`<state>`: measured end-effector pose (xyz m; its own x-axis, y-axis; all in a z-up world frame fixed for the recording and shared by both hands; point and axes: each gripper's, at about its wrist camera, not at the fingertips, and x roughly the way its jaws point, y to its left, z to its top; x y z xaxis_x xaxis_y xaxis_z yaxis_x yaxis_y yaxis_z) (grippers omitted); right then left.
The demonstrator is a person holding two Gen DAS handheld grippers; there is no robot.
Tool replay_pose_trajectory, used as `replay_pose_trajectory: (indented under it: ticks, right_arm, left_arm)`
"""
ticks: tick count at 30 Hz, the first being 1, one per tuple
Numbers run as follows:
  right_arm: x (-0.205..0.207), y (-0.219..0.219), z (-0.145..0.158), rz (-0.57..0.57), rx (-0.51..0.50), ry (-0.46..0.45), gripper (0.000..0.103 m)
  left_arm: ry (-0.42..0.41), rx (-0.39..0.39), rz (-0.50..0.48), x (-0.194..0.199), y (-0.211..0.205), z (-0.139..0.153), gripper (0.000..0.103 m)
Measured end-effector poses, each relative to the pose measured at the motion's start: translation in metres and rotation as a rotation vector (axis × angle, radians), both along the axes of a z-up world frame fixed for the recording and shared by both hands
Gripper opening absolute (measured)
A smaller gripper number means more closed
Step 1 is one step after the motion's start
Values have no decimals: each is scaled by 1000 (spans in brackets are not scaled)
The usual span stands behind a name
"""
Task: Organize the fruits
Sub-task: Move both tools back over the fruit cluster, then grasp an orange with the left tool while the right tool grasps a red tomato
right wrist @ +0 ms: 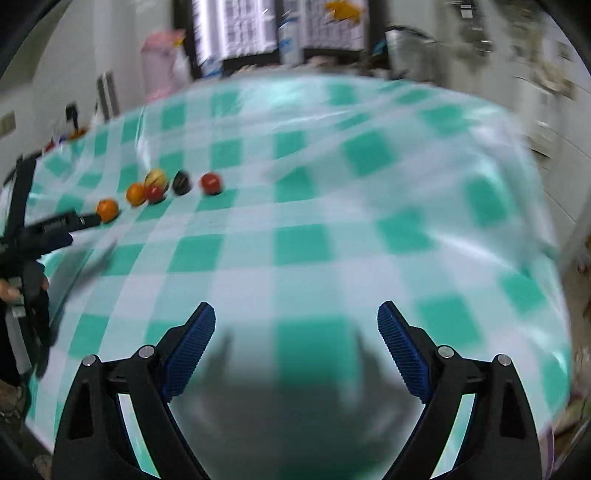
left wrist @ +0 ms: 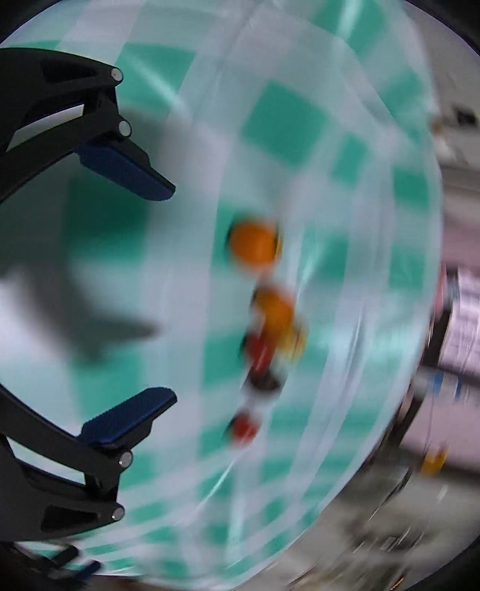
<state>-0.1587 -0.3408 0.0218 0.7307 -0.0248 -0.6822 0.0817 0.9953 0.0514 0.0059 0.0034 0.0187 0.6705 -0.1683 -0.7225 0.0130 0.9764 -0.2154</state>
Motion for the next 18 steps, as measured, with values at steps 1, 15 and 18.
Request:
replay_pose_trajectory:
  ticks: [1, 15, 18]
  right_arm:
    - [19, 11, -1, 14, 0, 20, 87]
    - [252, 92, -22, 183, -89, 139, 76]
    - [273, 97, -27, 218, -69, 170, 64]
  left_arm:
    - [12, -21, 33, 7, 13, -2, 101]
    - [16, -129, 19, 10, 32, -10, 101]
    - [23, -139, 18, 9, 34, -11, 101]
